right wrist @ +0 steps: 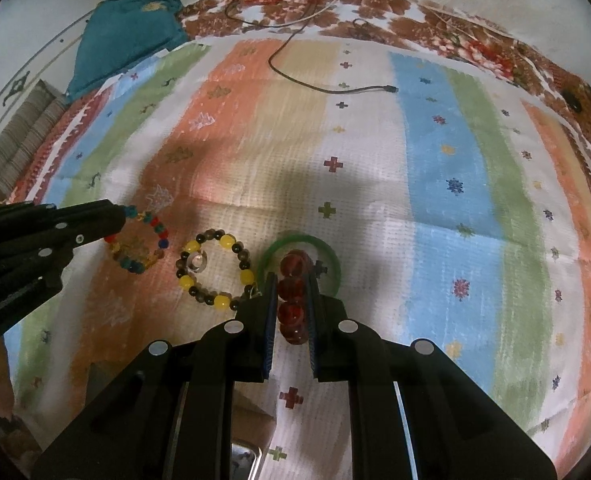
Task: Organize jewelry
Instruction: 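Lift and carry both held bracelets toward the silver tin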
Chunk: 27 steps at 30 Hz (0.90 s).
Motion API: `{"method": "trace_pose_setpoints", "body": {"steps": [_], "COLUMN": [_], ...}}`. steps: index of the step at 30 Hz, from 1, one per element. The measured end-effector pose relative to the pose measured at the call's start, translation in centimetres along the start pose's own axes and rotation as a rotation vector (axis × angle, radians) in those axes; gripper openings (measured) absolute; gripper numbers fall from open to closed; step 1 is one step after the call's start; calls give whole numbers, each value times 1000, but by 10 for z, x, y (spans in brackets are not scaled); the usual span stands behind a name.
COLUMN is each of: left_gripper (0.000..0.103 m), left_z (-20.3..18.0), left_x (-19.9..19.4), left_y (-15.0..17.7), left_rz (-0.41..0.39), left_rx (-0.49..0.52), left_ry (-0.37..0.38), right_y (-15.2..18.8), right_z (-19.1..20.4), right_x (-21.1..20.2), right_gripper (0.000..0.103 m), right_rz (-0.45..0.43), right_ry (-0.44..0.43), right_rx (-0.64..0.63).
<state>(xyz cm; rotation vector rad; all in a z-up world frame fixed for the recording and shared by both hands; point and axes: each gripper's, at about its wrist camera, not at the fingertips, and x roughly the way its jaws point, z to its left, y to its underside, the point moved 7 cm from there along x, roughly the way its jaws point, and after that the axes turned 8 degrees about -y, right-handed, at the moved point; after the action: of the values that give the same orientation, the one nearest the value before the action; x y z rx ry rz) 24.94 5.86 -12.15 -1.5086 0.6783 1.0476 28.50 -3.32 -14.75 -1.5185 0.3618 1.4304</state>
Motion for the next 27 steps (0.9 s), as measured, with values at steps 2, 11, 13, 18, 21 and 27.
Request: {"method": "trace_pose_setpoints", "body": {"steps": [2, 11, 13, 18, 21, 27], "left_gripper": [9, 9, 9, 9, 9, 9], "left_z": [-2, -10, -12, -16, -17, -20], "left_x": [-6, -27, -31, -46, -52, -66], "left_y": [2, 13, 15, 18, 22, 29], "left_rz": [-8, -28, -34, -60, -69, -90], "left_rx": [2, 18, 22, 25, 27, 25], "left_ry": [3, 17, 17, 30, 26, 35], "right_y": [0, 2, 3, 6, 8, 15], "right_z": [2, 9, 11, 18, 23, 29], "right_x": [-4, -26, -31, -47, -55, -64], "right_gripper": [14, 14, 14, 14, 14, 14], "right_rz": [-6, -67, -77, -120, -139, -154], "right_ry": [-2, 2, 0, -8, -11, 5], "right_rx": [-3, -1, -2, -13, -16, -33]}}
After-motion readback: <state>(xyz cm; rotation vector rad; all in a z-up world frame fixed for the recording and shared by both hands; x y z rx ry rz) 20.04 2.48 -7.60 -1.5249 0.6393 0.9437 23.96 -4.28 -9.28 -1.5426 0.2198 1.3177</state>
